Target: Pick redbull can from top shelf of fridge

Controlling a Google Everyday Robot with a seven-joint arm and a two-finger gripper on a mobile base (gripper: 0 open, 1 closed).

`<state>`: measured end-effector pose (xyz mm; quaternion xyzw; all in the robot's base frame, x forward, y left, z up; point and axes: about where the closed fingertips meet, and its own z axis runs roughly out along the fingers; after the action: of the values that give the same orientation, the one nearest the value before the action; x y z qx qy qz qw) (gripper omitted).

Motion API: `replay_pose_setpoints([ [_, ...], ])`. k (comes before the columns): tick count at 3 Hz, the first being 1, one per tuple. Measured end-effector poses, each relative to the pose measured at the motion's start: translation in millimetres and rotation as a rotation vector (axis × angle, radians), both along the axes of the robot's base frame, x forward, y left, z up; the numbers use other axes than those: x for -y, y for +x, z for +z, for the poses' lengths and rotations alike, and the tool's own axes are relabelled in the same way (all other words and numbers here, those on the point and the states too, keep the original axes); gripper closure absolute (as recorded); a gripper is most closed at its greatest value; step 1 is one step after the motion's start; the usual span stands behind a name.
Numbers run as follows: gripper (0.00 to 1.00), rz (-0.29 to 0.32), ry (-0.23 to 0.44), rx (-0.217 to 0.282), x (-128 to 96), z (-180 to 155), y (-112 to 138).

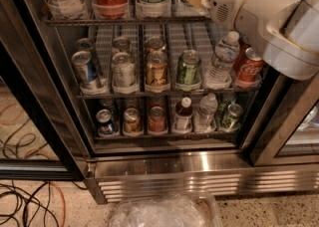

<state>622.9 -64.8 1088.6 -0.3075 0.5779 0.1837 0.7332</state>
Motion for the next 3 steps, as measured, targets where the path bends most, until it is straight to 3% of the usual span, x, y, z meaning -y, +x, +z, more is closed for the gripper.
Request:
replay_pose_setpoints([
  [3,1.00,0.028,-0.013,-0.031,-5.3,-3.7,-11.7],
])
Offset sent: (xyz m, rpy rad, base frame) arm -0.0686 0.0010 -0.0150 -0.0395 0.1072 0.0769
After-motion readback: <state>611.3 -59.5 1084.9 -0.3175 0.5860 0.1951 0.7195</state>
